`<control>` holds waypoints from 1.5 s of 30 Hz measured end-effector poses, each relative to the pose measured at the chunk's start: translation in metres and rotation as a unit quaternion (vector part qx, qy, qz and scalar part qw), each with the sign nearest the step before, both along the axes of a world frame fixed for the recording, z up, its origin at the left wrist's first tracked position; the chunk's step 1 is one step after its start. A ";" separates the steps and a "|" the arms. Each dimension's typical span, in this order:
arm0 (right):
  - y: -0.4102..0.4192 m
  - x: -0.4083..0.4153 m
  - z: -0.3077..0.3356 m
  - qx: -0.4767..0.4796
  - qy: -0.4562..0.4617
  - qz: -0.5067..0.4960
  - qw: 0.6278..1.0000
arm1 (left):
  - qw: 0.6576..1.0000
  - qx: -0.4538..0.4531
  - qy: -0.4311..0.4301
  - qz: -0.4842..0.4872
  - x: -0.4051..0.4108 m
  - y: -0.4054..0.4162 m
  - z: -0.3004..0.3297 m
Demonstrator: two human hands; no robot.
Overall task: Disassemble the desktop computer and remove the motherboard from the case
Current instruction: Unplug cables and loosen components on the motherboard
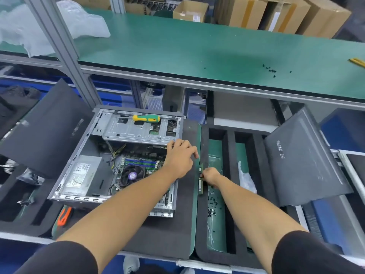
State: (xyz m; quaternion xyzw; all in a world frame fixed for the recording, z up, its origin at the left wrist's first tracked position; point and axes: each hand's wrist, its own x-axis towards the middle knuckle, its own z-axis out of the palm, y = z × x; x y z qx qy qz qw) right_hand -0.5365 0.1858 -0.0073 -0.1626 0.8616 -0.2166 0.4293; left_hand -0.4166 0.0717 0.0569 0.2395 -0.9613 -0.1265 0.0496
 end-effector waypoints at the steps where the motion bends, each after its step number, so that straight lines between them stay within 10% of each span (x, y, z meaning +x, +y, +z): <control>1: -0.001 0.001 -0.002 0.012 0.006 0.009 1.000 | 1.000 0.000 0.001 -0.002 0.000 0.000 0.001; 24: -0.018 0.022 -0.002 0.085 0.127 0.034 0.988 | 0.998 0.008 0.054 -0.012 0.000 -0.006 -0.014; 34: -0.095 0.031 0.041 -0.195 0.186 -0.146 0.952 | 0.984 0.035 0.119 -0.124 0.052 -0.073 0.001; 45: -0.127 0.049 0.059 -0.208 0.439 0.042 0.873 | 0.949 0.039 -0.270 -0.162 0.159 -0.205 0.003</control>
